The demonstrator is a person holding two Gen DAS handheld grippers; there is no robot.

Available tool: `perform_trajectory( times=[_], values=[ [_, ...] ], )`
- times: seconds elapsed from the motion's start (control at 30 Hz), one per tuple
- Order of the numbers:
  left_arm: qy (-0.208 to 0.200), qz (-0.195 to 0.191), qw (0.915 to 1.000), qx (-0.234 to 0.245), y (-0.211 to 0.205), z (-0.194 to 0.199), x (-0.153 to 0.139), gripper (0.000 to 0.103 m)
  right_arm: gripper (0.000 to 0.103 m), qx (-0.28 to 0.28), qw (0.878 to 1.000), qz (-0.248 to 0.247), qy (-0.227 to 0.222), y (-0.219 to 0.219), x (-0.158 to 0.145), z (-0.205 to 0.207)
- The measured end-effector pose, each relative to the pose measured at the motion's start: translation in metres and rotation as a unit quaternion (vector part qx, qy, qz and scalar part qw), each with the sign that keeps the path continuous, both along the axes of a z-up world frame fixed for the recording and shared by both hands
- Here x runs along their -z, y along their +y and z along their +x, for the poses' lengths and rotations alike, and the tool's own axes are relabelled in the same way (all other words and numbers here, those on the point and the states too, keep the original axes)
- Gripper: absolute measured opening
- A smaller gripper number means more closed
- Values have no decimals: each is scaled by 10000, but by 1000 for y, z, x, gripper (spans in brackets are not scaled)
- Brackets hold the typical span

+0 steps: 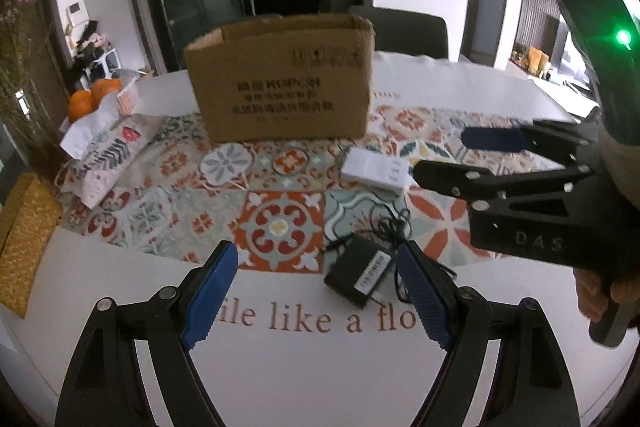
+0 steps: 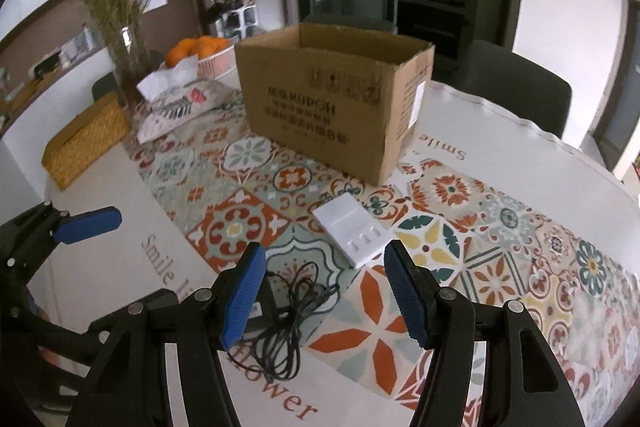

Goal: Organize rigid objects
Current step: 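Close the left gripper on the black corded charger while the right gripper grasps the white battery charger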

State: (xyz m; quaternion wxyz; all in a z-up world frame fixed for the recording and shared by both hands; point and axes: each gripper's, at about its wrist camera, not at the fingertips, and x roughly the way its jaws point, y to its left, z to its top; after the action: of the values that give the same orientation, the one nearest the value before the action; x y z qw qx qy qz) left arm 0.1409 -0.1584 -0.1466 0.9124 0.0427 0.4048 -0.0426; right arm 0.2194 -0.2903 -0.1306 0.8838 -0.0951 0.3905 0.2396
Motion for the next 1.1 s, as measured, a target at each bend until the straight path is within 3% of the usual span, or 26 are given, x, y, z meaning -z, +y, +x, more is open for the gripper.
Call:
perform_trajectory(
  times=[0.13, 0.27, 0.63, 0.83, 1.1],
  values=[
    [170, 42, 9998, 120, -9, 2, 17, 82, 63, -127, 9998, -129, -30, -3, 14, 3],
    [329, 115, 9992, 188, -15, 7, 33, 80, 71, -202, 9995, -206, -92, -7, 27, 7],
    [415, 237, 9988, 142, -18, 22, 55, 69, 72, -332, 9985, -436, -93, -8, 53, 26],
    [439, 282, 9980, 348, -20, 26, 58, 70, 72, -343, 9984, -450, -76, -5, 63, 37],
    [664, 29, 9962, 563, -19, 36, 68, 65, 77, -435, 9976, -533, -20, 0, 72, 48]
  ],
)
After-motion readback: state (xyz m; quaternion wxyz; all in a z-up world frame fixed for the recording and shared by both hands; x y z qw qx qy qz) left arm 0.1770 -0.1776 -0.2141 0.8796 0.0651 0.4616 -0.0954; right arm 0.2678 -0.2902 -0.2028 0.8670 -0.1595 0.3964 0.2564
